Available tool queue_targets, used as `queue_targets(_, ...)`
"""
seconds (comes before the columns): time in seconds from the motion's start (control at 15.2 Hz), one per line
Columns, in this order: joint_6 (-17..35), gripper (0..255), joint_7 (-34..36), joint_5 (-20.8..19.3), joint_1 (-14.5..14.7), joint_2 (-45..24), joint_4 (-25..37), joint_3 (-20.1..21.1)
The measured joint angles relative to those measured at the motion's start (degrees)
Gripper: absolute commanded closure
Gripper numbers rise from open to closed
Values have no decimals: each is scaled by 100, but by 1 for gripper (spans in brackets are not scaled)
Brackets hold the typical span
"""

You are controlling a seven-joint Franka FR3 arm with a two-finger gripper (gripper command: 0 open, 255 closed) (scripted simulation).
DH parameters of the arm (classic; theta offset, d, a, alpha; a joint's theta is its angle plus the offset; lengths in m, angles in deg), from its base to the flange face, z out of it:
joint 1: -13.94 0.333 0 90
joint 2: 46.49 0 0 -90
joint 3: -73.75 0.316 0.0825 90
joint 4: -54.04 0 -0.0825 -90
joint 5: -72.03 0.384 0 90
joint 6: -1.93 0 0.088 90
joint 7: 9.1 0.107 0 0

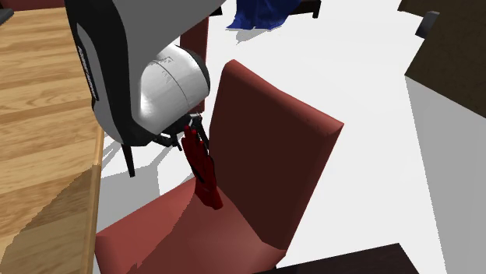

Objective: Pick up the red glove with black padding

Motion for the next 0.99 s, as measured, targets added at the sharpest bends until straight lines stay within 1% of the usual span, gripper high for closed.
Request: queue_targets(0.99, -746, 255, -404, 424, -215, 827, -74, 300)
